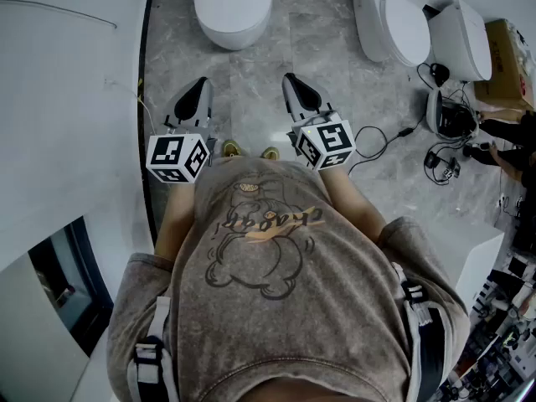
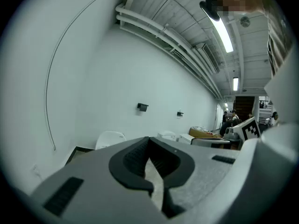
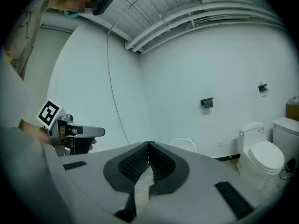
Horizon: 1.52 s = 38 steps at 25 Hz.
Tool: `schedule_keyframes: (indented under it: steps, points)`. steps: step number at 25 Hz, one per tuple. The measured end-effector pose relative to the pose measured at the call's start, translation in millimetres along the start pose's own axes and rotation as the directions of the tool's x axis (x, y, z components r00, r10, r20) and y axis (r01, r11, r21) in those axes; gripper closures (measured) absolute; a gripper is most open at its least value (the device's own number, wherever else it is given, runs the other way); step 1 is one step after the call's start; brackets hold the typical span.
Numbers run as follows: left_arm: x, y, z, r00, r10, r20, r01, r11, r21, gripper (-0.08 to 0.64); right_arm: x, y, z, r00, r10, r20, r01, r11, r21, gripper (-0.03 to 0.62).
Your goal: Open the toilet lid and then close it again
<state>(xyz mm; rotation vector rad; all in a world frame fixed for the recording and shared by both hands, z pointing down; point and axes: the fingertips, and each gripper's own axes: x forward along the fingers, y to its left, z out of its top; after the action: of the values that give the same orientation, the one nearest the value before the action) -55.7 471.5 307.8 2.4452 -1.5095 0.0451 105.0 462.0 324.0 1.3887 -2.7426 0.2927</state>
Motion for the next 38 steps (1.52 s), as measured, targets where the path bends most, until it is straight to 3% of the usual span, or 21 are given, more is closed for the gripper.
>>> schedule_keyframes:
  steps: [10, 18, 30, 38]
  points:
    - [25.4, -9.2, -23.6, 1.000, 0.014, -0.026, -0.014, 1.000, -0.011, 0.552, -5.9, -21.8, -15.4, 1.000, 0.015, 0.002, -0.015, 1.000, 0.024, 0.572]
    - [68.4, 6.7, -31.5, 0.999, 0.004, -0.040, -0.005, 1.000, -0.018, 0.552, 33.6, -50.6, -34.7, 1.000, -0.002, -0.031, 0.004, 0.999, 0.050, 0.572]
    - [195.9, 111.4, -45.5, 0.994, 0.004, -0.113, -0.012, 0.998, -0.066, 0.552, 178.1, -122.7, -44.7, 0.998, -0.028, -0.060, 0.031, 0.998, 0.048, 0.572]
    - [287.8, 189.2, -110.9, 0.987, 0.000, -0.159, -0.010, 0.998, -0.058, 0.552, 277.7, -166.1, -134.1, 0.989, -0.027, -0.147, 0.039, 0.996, 0.077, 0.572]
